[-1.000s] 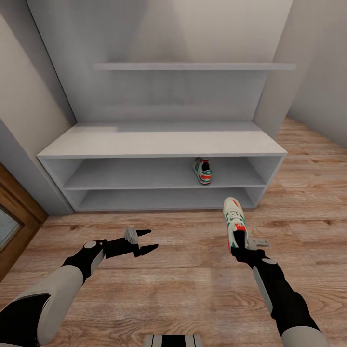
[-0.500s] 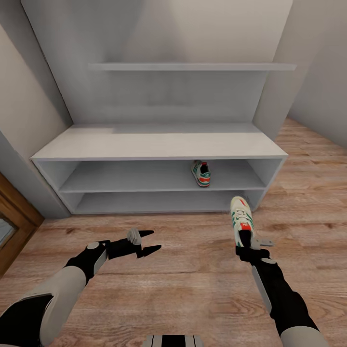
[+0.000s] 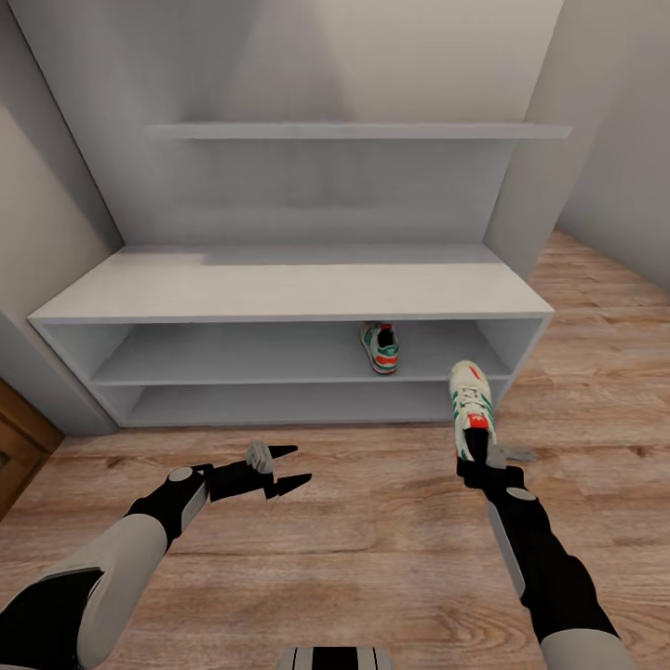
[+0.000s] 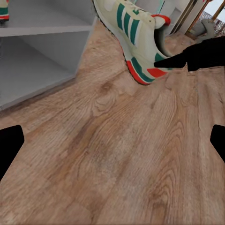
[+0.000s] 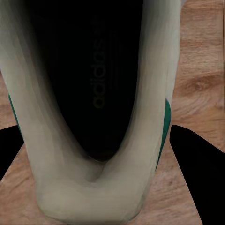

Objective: Pick up the two gym shoes and the two sandals from the corridor floor and place them onto the hallstand (shoe rack) in the corridor, making sure they are on the rack and not on the floor. Arrange them so the two gym shoes are next to each other and the two sandals are next to each other.

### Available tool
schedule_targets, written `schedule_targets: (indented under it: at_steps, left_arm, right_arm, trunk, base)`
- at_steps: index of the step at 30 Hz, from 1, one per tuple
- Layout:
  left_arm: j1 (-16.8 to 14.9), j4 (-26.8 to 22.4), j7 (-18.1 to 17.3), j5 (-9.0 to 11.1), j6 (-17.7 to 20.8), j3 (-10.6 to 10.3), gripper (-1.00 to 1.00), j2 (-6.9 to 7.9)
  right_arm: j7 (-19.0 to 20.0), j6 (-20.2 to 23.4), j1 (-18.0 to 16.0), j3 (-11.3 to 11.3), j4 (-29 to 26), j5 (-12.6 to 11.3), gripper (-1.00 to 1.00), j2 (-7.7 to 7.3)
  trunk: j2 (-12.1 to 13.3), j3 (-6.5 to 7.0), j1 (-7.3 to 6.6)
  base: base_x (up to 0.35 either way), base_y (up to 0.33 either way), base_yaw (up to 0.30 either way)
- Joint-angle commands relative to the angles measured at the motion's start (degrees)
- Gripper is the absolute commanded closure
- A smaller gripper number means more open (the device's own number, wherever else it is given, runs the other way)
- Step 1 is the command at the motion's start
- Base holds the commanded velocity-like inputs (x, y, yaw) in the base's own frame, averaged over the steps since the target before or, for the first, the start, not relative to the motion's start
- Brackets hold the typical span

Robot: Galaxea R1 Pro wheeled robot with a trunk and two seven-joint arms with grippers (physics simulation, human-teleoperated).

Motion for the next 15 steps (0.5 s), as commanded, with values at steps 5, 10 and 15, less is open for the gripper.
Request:
schedule_targets:
  at_steps: [5,10,15]
  left_arm:
    - [0.0,0.0,-0.2,-0.6,-0.4,0.5,-1.00,-0.04]
    - [0.0,0.0,-0.2,-0.6,-0.4,0.5,-1.00,-0.04]
    - [0.0,0.0,-0.2,-0.6,-0.4,0.5,-1.00,-0.04]
  right_arm:
    - [-0.2,0.6,0.0,0.0,-2.4,0.1,1.00,0.70]
    - [-0.1,0.6,0.0,0.0,-2.7,0.0,1.00,0.95]
    - [-0.1,0.6,0.0,0.0,-2.8,0.0,1.00,1.00]
  trunk:
    - [0.0,-0.05,-0.01]
    - [0.0,-0.05,-0.01]
    - [0.0,-0.05,-0.01]
  base:
    - [0.008,-0.003,0.000]
    - [0.003,0.000,0.000]
    - [0.154,0.000,0.000]
